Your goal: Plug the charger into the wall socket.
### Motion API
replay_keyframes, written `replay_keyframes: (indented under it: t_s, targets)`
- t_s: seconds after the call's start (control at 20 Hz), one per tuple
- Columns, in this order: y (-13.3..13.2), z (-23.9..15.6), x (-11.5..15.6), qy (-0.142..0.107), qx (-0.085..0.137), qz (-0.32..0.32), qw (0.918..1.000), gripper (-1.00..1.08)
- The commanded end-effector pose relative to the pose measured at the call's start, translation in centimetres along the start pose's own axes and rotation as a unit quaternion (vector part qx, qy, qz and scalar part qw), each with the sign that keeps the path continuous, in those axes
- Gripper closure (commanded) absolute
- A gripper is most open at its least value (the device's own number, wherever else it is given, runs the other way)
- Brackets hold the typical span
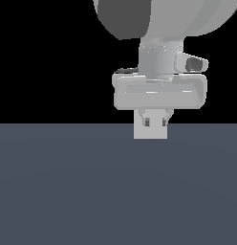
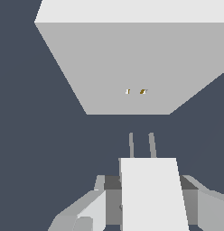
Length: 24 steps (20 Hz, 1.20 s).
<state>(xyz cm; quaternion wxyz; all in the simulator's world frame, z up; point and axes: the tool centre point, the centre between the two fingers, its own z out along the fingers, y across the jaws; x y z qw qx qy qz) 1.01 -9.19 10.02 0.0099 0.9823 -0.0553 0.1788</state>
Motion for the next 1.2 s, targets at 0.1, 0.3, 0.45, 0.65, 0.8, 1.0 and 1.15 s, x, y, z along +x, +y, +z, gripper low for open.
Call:
replay_keyframes:
  t_s: [0.1,0.3,0.45,0.65,0.8,1.0,1.15]
  targets:
    - [0.0,0.1,0.2,0.000,0.000,0.000,1.0000,1.08]
    - [0.0,0.3,0.8,0.000,0.000,0.000,1.0000,1.08]
    - [0.0,0.6,1.7,0.000,0.000,0.000,1.0000,1.08]
    - [0.0,1.2,3.2,0.000,0.000,0.000,1.0000,1.08]
    - [0.0,1.5,4.0,0.000,0.000,0.000,1.0000,1.08]
    - [0.0,1.7,4.6,0.000,0.000,0.000,1.0000,1.08]
    - [0.0,1.8,4.7,0.000,0.000,0.000,1.0000,1.08]
